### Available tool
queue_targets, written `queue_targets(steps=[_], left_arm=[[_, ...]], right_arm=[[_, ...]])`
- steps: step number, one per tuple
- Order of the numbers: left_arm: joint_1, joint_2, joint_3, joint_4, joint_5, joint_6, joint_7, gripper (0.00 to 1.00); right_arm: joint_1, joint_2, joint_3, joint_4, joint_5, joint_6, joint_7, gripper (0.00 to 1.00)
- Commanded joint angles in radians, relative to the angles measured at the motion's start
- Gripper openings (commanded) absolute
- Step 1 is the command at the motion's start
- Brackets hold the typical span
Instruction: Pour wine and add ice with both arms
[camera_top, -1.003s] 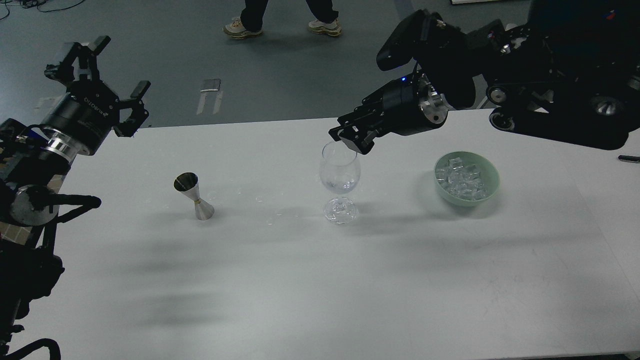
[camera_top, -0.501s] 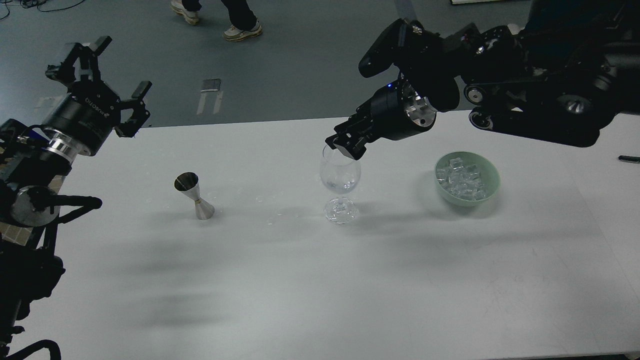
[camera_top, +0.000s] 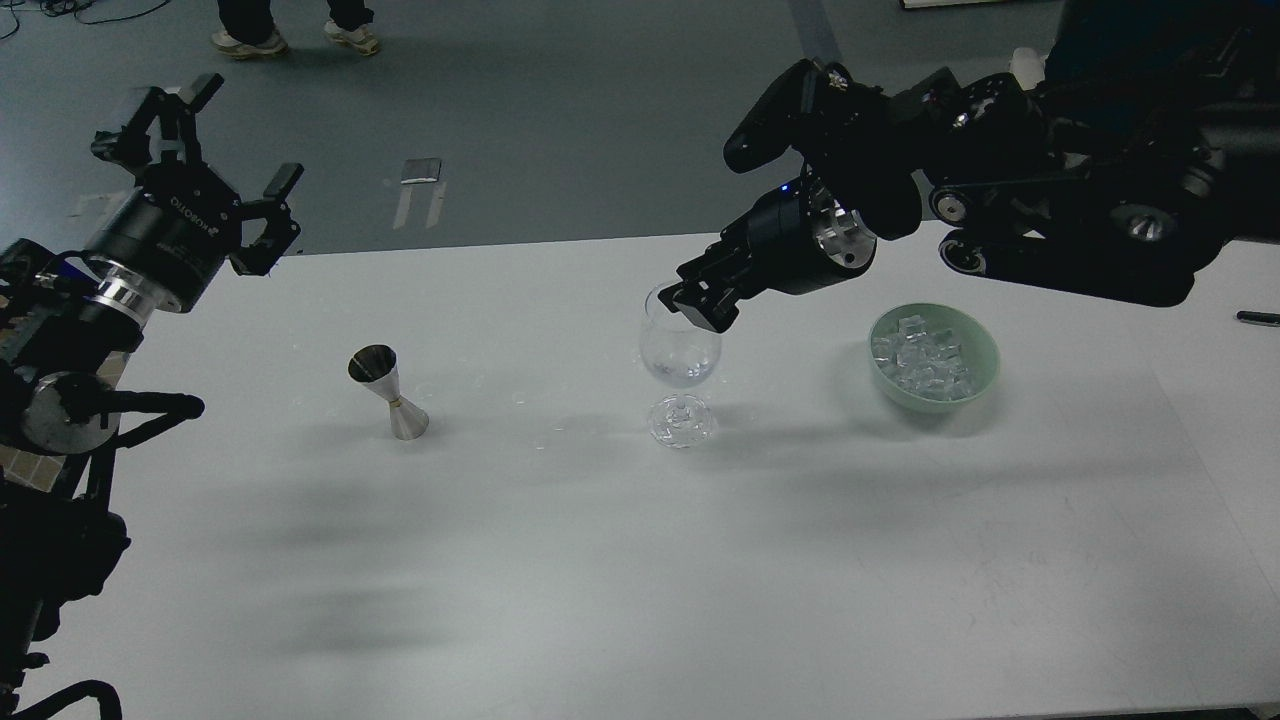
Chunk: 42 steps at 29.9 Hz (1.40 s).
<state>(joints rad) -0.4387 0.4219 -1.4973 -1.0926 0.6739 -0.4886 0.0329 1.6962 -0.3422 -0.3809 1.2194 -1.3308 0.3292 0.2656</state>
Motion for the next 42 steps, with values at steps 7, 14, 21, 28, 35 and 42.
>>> queue_targets(steps=[7,14,21,28,35,42], left_arm=[[-0.002,0.003,0.0,0.0,0.001,0.0,-0.001,0.98],[-0.006,0.009,0.0,0.0,0.001,0.0,-0.001,0.98],[-0.015,0.017,0.0,0.008,0.001,0.0,-0.002,0.98],[-0.014,0.011,0.002,0.022,0.006,0.0,-0.007,0.98],[-0.055,0.011,0.067,0.111,0.007,0.0,-0.033,0.98],[-0.164,0.008,0.183,0.292,0.004,0.0,-0.117,0.98]], right_arm=[[0.0,-0.006,0.01,0.0,0.004,-0.002,0.0,0.54],[0.04,-0.037,0.109,-0.093,0.159,-0.029,-0.012,0.64],[-0.05,-0.072,0.276,-0.293,0.489,-0.1,-0.009,0.99],[-0.335,-0.055,0.589,-0.369,0.807,-0.114,0.006,0.99],[-0.593,0.086,0.896,-0.523,0.889,-0.098,0.108,1.0],[-0.696,0.233,1.057,-0.668,1.013,0.011,0.159,1.0]])
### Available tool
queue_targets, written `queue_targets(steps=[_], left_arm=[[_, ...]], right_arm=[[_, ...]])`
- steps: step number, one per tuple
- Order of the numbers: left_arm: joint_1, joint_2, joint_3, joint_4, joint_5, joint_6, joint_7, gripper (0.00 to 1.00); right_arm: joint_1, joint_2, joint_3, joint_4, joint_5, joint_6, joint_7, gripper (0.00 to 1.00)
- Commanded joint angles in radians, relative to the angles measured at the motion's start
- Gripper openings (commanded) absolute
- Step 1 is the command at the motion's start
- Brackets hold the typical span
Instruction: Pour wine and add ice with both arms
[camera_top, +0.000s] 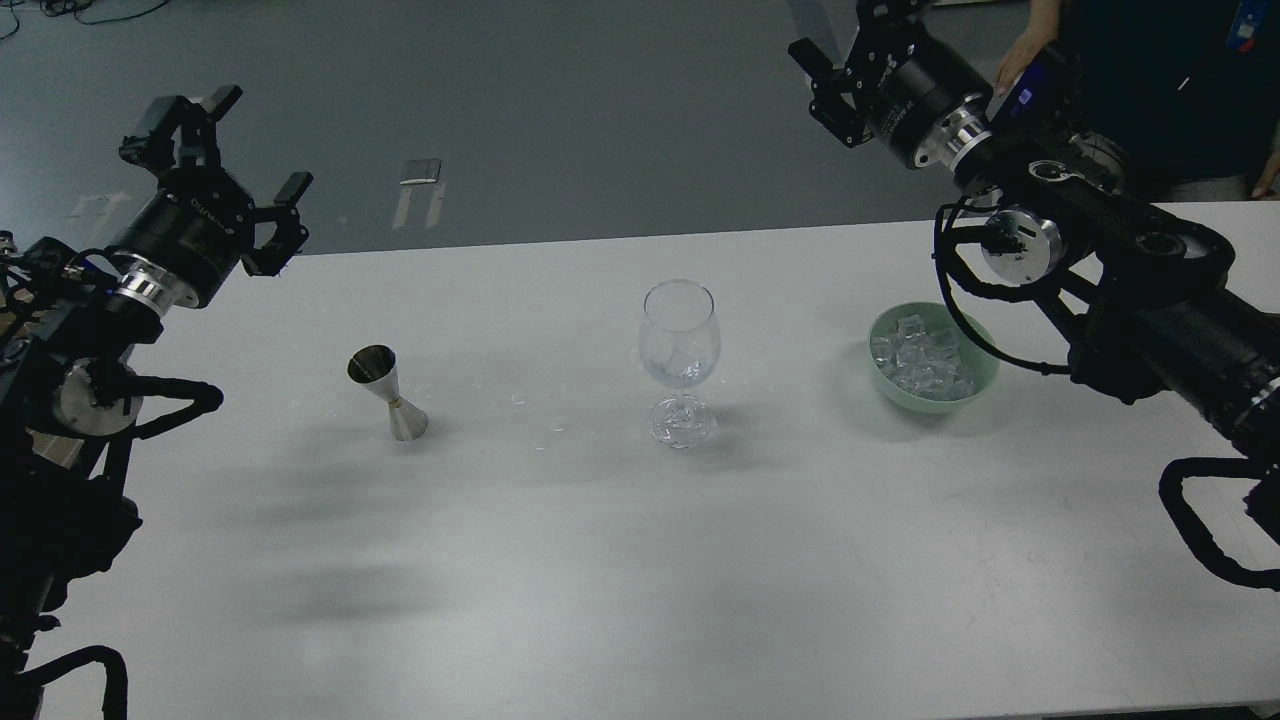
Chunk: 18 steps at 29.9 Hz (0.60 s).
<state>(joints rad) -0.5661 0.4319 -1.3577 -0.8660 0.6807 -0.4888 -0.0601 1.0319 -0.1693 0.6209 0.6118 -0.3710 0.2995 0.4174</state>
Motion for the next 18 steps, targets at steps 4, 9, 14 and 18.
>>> queue_targets(steps=[4,9,14,18], left_arm=[[-0.098,-0.002,0.113,0.16,-0.006,0.0,-0.041,0.98],[-0.135,-0.004,0.14,0.234,-0.01,0.0,-0.058,0.98],[-0.141,-0.01,0.153,0.255,-0.015,0.0,-0.066,0.98],[-0.141,-0.027,0.158,0.255,-0.015,0.0,-0.084,0.98]], right_arm=[[-0.072,0.111,0.14,-0.162,0.084,0.122,0.03,1.0],[-0.081,0.16,0.168,-0.225,0.084,0.173,0.049,1.0],[-0.084,0.168,0.168,-0.225,0.084,0.176,0.05,1.0],[-0.082,0.169,0.169,-0.225,0.084,0.173,0.052,1.0]])
